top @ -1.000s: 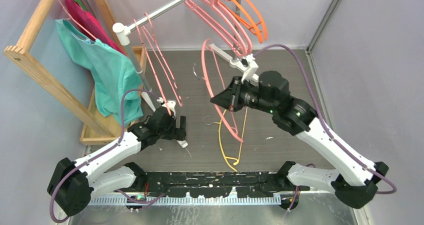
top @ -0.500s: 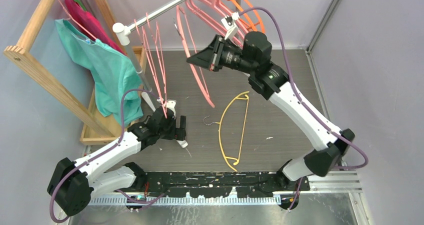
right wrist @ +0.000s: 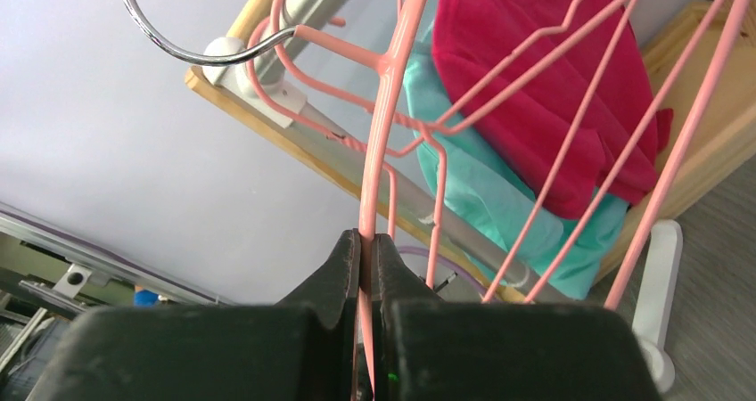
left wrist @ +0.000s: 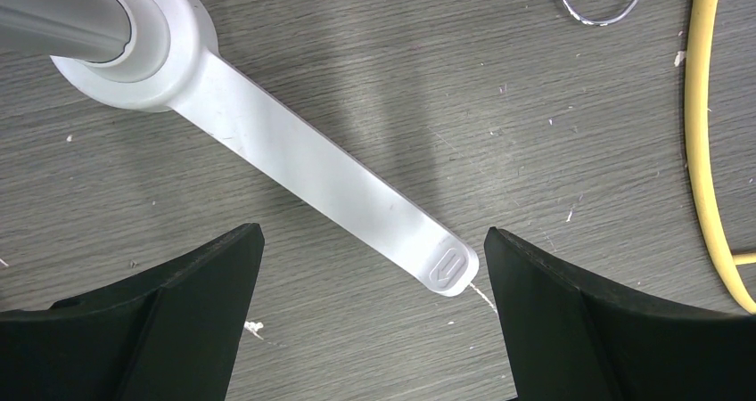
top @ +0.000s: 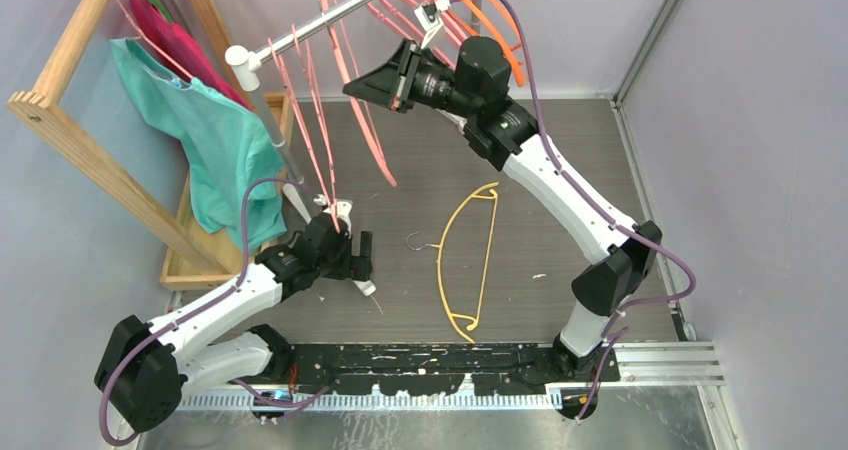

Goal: Organize the hangers

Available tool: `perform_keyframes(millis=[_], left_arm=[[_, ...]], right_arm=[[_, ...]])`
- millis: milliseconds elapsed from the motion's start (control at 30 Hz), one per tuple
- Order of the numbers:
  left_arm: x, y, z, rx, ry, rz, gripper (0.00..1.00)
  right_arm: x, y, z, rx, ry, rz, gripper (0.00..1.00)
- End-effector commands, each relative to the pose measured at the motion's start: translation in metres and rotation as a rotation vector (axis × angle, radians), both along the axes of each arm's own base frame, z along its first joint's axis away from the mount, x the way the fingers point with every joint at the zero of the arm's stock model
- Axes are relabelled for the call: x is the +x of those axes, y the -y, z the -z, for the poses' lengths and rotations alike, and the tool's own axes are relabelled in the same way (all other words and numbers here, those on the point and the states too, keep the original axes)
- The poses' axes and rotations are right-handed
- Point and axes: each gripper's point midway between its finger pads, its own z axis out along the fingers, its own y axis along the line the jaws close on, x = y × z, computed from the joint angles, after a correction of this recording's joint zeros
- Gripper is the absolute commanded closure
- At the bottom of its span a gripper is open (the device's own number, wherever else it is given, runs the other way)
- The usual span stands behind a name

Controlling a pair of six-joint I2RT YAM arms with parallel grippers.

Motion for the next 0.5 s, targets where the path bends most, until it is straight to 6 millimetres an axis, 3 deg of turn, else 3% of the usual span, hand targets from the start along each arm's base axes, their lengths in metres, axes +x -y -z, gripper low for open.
perform_keyframes(millis=[0, 400, 467], left_arm=[[0.009, 0.006, -0.014, -0.026, 0.056, 0.008, 0.02], [0.008, 0.008, -0.013, -0.040, 0.055, 0.013, 0.02], [0.007, 0.008, -0.014, -0.039, 0.056, 0.015, 0.02]], right_arm=[[-0.005, 0.000, -0.050, 0.124, 0.129, -0.022, 0.99], [0.034, -0.031, -0.014, 0.092, 0.055, -0.022, 0.98], [0.034, -0.028, -0.010, 0.082, 0.058, -0.005, 0.92]])
